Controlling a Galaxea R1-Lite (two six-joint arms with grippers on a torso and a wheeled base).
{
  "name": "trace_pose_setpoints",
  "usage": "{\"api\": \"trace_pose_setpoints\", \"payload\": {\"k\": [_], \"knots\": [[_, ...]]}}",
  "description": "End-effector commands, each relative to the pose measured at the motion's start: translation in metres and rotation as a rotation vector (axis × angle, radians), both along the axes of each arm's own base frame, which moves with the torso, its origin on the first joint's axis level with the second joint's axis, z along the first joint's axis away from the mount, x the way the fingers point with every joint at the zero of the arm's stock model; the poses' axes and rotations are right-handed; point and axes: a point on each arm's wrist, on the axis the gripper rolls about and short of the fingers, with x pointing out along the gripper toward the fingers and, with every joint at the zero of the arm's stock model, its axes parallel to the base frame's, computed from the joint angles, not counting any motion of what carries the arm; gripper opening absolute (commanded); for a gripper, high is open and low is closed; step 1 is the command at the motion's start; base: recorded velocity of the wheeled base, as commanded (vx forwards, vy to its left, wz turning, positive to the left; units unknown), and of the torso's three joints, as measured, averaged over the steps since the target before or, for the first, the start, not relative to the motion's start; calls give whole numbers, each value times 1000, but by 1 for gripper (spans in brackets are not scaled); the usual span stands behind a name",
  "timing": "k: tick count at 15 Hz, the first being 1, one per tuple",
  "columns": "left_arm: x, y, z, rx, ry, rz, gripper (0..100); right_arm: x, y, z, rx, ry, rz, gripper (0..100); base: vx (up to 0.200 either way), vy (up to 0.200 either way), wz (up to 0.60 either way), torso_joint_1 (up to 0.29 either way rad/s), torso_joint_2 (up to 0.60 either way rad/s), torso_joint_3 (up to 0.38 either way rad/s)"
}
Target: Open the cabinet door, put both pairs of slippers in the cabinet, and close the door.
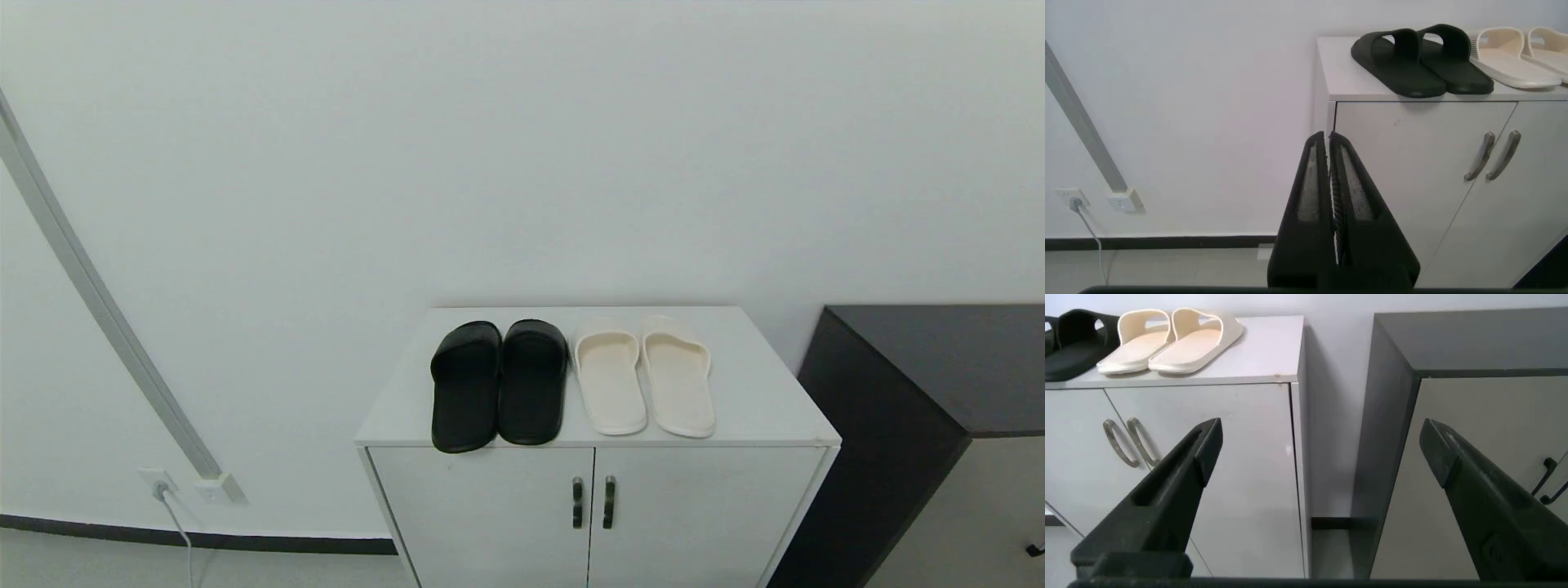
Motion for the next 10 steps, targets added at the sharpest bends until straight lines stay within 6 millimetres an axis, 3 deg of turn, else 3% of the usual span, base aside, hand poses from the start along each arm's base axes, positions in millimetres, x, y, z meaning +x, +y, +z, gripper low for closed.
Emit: {"api": "trace_pose_setpoints", "payload": {"k": [1, 10], "knots": [[0, 0, 0, -1, 0, 1, 0, 0, 0, 0, -3, 1, 1, 100, 0, 0, 0, 0, 0, 0], [0, 0, 0, 1, 0, 1, 0, 0, 0, 0, -9, -2, -1, 100, 0, 0, 0, 0, 0, 0]]}}
